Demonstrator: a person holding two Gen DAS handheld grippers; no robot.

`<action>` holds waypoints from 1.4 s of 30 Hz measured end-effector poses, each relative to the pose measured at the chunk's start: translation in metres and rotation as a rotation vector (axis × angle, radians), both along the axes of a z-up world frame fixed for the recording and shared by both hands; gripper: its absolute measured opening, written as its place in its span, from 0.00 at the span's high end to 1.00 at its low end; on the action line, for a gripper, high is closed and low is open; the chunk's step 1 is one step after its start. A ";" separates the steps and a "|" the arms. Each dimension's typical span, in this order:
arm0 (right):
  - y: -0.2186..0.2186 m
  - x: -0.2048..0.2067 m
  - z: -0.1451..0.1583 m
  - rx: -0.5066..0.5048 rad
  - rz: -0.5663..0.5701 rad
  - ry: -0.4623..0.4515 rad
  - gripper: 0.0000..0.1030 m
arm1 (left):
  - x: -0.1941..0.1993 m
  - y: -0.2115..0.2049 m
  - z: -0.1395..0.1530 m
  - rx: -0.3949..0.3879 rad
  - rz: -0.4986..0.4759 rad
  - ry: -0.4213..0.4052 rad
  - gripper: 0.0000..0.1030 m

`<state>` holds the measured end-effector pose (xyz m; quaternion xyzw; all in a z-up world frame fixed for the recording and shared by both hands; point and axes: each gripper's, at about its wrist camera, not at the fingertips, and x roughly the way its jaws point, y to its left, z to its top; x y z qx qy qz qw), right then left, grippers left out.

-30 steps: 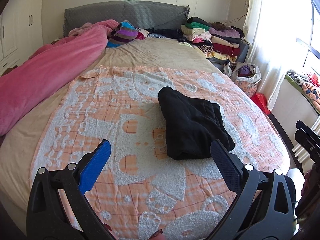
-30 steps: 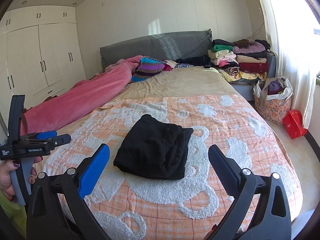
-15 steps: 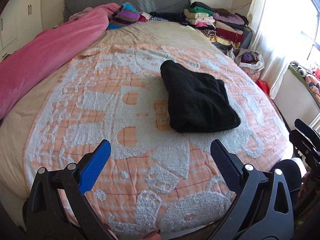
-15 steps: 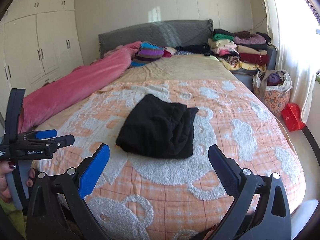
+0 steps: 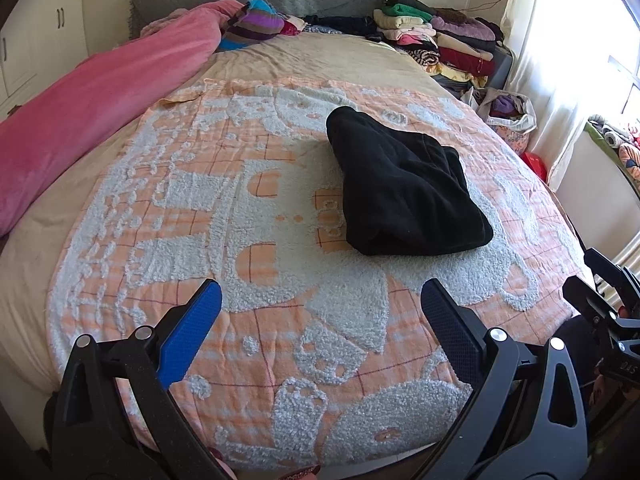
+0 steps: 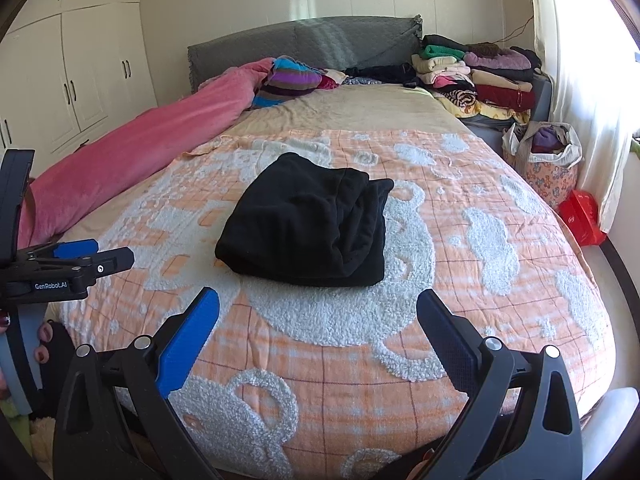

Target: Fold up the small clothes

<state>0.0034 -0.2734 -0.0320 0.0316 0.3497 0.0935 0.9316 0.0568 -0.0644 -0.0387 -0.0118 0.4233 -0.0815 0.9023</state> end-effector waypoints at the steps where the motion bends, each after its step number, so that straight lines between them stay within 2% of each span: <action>1: 0.000 0.000 0.000 -0.001 -0.001 0.004 0.04 | 0.000 0.000 0.000 -0.001 -0.001 0.001 0.09; 42: 0.003 0.000 0.001 0.003 0.000 0.006 0.04 | -0.001 0.004 0.006 0.028 0.015 -0.009 0.09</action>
